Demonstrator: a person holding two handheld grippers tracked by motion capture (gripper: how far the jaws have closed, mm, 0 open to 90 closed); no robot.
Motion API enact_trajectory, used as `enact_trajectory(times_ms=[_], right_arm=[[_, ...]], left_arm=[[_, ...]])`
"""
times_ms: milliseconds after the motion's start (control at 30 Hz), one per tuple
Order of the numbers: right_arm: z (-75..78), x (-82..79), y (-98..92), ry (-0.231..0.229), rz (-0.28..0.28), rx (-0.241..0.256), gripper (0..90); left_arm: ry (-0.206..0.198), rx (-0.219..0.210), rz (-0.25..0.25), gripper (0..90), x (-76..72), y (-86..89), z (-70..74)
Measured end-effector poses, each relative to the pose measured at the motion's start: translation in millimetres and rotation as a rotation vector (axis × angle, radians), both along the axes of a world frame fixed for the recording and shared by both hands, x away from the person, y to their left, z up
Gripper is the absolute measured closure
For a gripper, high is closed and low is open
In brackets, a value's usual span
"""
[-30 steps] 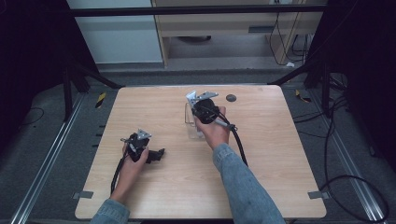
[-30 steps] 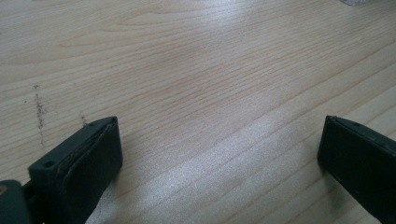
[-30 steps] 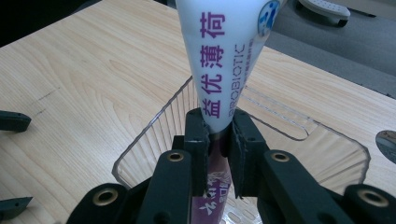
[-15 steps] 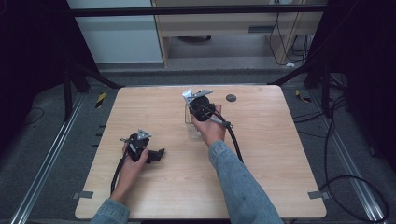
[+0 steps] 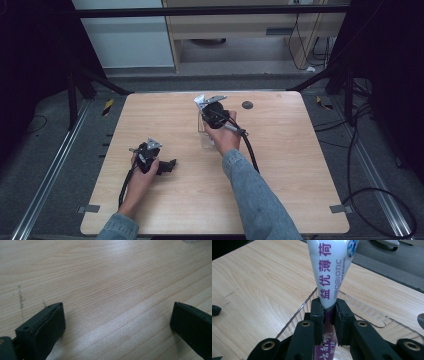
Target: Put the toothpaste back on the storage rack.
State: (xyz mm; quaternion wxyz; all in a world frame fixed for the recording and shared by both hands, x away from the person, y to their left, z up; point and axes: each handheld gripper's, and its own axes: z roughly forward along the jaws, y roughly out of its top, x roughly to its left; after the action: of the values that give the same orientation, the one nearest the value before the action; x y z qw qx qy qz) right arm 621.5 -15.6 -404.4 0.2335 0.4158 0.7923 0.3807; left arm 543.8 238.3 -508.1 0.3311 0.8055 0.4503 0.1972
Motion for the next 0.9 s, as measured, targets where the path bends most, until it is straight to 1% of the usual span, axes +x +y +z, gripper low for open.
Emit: enact_trajectory(times_ms=[600, 900], right_arm=[[-1.5, 2.4, 3.8, 0.002, 0.002, 0.002, 78.2], [-2.1, 2.2, 3.5, -0.005, 0.005, 0.002, 77.9]], left_arm=[[0.0, 0.0, 0.0, 0.0, 0.1, 0.0, 0.0], [0.0, -0.001, 0.0, 0.0, 0.0, 0.0, 0.0]])
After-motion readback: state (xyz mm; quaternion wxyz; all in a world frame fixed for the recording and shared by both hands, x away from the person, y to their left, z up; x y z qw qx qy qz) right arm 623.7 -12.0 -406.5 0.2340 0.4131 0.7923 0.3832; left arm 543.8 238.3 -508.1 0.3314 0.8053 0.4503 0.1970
